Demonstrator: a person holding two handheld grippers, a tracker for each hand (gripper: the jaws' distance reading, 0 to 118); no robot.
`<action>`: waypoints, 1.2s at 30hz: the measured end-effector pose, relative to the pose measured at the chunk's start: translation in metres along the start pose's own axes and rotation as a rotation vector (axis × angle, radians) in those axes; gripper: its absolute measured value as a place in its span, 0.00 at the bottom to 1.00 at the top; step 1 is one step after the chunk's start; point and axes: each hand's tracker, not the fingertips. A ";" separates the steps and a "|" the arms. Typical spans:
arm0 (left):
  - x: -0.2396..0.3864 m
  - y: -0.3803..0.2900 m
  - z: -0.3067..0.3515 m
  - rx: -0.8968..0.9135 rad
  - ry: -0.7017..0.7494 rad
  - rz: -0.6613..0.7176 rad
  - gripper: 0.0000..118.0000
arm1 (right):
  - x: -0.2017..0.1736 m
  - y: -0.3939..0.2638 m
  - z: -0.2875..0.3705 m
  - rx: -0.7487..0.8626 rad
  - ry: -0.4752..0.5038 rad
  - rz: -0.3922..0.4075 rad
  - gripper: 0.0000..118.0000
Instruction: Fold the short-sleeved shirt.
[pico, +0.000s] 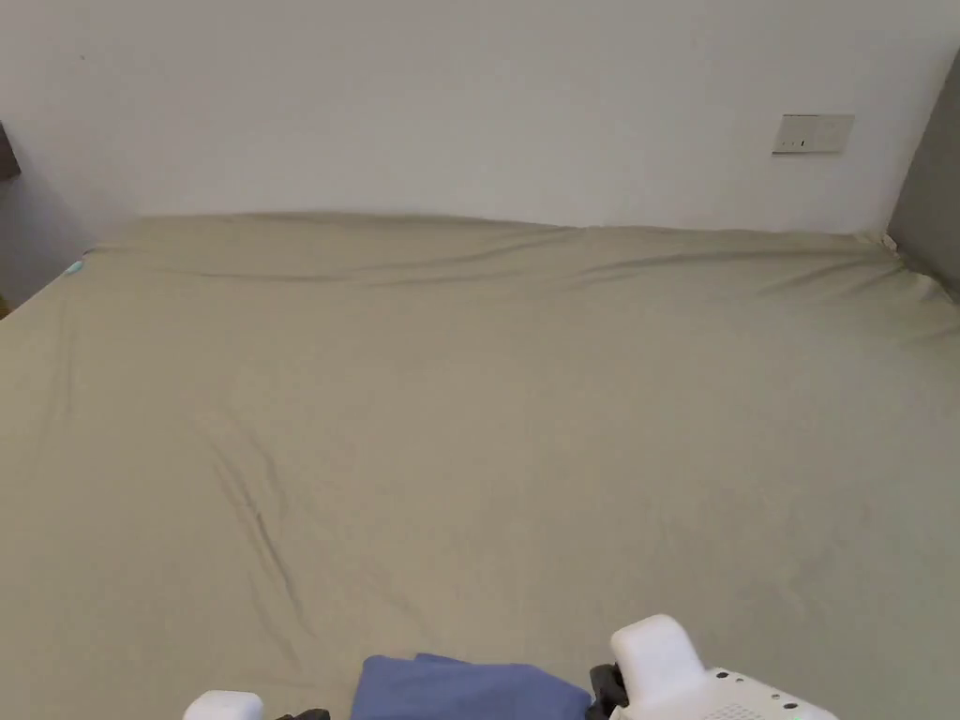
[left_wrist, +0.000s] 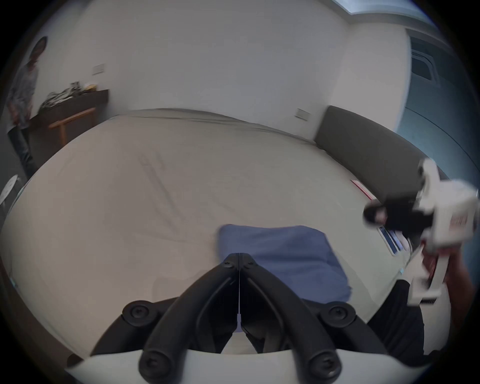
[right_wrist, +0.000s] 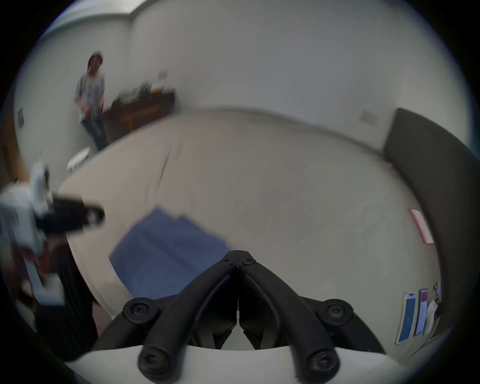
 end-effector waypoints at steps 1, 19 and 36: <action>-0.009 -0.001 -0.001 -0.005 0.022 0.026 0.00 | -0.012 -0.006 -0.022 -0.080 0.023 0.048 0.02; -0.056 -0.007 -0.110 -0.405 -0.444 0.540 1.00 | 0.007 -0.052 -0.071 -0.178 0.258 -0.140 0.01; -0.026 -0.010 -0.138 -0.566 -0.416 0.415 0.31 | -0.001 -0.052 -0.073 -0.147 0.256 -0.131 0.02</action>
